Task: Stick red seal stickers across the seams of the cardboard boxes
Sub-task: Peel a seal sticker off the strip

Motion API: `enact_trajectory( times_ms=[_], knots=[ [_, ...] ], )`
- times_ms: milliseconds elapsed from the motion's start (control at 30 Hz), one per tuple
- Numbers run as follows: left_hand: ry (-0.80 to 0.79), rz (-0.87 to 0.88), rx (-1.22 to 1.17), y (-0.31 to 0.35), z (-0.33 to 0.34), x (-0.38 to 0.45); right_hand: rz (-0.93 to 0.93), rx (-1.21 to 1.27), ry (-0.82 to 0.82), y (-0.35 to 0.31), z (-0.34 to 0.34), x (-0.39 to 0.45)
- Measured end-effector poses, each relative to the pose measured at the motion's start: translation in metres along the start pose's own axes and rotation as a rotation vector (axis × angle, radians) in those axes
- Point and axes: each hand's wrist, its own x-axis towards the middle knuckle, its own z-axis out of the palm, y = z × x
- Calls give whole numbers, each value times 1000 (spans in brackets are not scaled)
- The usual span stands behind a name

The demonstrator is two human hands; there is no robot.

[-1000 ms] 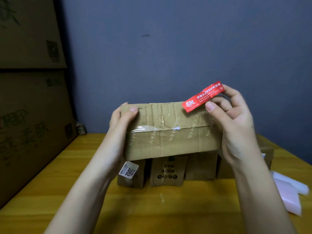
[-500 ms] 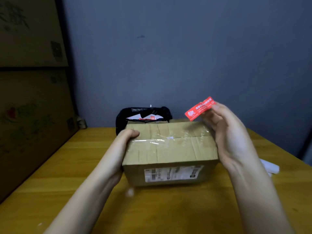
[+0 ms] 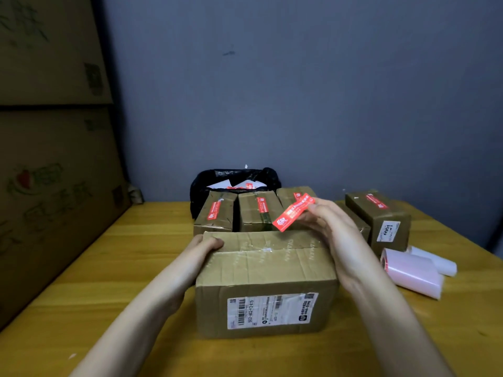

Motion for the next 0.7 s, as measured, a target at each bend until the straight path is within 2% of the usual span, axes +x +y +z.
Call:
enact_trajectory(
  times_ms=[100, 200, 333, 400, 433, 500, 600, 700],
  knots=[
    [-68, 75, 173, -7, -7, -7, -25, -40, -20, 3, 2, -1],
    [0, 215, 353, -4, -11, -3, -53, -79, -32, 2, 3, 1],
    [155, 512, 1044, 7, -17, -15, -143, -136, -66, -4, 5, 3],
    [281, 756, 1225, 17, -14, -17, -181, -161, -104, -9, 8, 6],
    [308, 880, 1182, 23, -12, -15, -191, -171, -123, -11, 10, 7],
    [228, 961, 889, 39, -4, -14, -210, -174, -165, -16, 16, 10],
    [10, 844, 435, 63, 12, -5, -234, -134, -226, -24, 27, 11],
    [-116, 752, 254, 79, 20, -3, -261, -115, -240, -29, 32, 15]
  ],
)
